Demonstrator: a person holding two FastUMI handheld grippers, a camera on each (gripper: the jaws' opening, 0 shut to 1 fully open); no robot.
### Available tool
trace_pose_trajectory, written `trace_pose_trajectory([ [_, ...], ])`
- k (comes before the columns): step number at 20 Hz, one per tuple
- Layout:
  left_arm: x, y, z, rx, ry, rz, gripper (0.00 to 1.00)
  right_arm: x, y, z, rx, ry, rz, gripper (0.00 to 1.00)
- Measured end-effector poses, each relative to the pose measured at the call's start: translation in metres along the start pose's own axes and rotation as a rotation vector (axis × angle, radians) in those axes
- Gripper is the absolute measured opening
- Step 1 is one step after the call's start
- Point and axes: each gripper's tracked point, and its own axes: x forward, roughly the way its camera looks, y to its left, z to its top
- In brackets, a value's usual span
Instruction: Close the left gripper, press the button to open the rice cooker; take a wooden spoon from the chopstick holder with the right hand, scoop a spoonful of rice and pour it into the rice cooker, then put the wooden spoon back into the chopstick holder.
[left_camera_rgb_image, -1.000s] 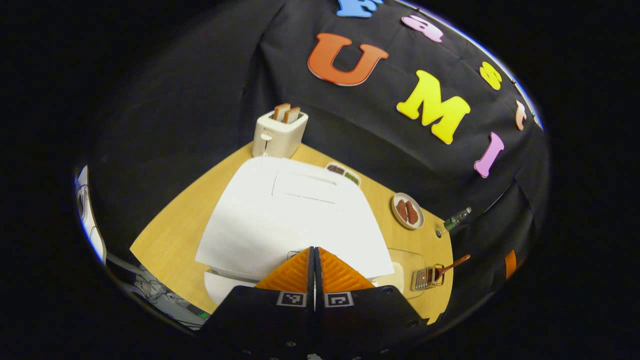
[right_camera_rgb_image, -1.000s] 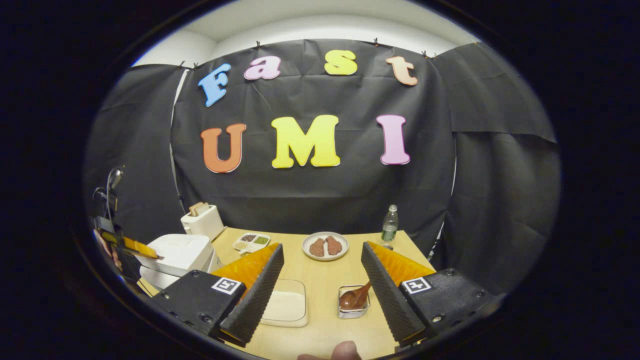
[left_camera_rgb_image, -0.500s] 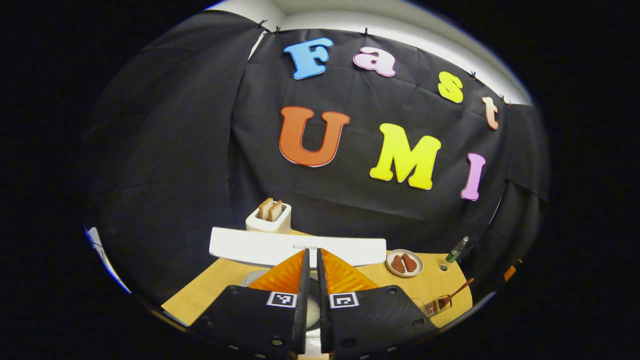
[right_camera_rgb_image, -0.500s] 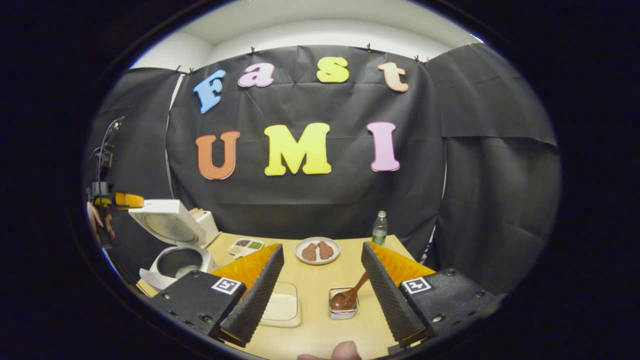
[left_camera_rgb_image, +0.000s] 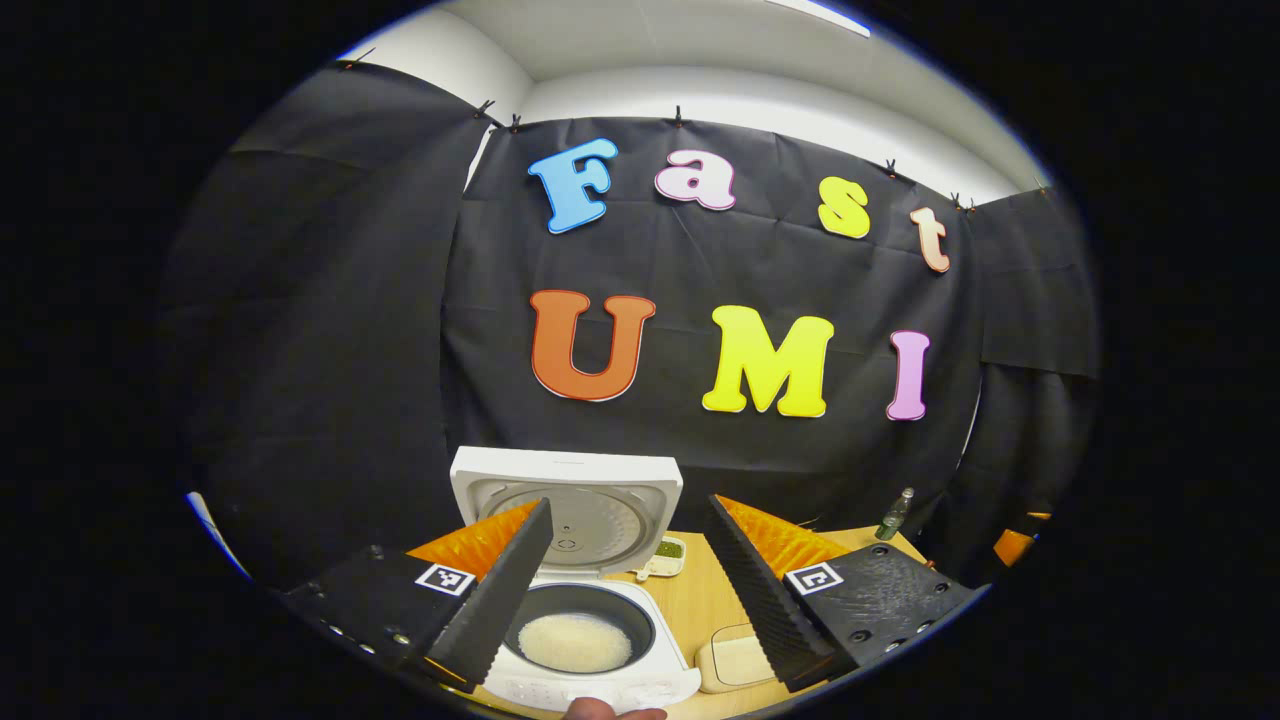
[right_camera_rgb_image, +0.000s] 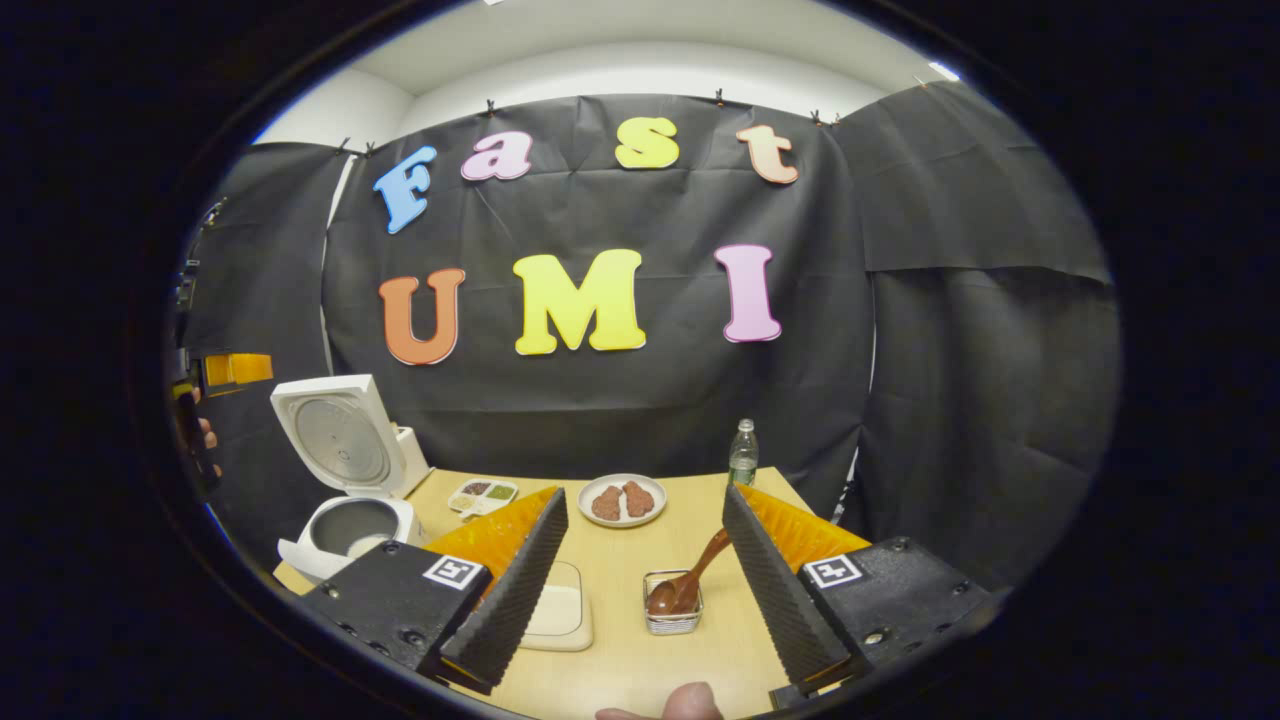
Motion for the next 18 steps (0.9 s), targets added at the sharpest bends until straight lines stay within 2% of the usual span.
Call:
trace_pose_trajectory([
  [2,-0.007,0.000,-0.002,0.004,0.002,0.007,0.94,-0.002,-0.005,-0.003,0.003,0.003,0.000,0.99],
  [7,-0.030,-0.004,0.004,0.003,-0.018,0.027,0.94,0.003,-0.031,-0.026,0.055,0.069,-0.013,1.00],
  [10,-0.037,-0.015,-0.003,0.046,-0.014,0.034,0.94,0.019,-0.047,-0.053,0.093,0.151,-0.002,1.00],
  [13,-0.042,-0.026,-0.002,0.092,-0.014,0.044,0.94,0.047,-0.065,-0.080,0.113,0.215,0.005,1.00],
  [18,-0.030,-0.049,-0.004,0.083,0.003,0.074,0.94,0.115,-0.080,-0.136,0.100,0.323,0.023,1.00],
])
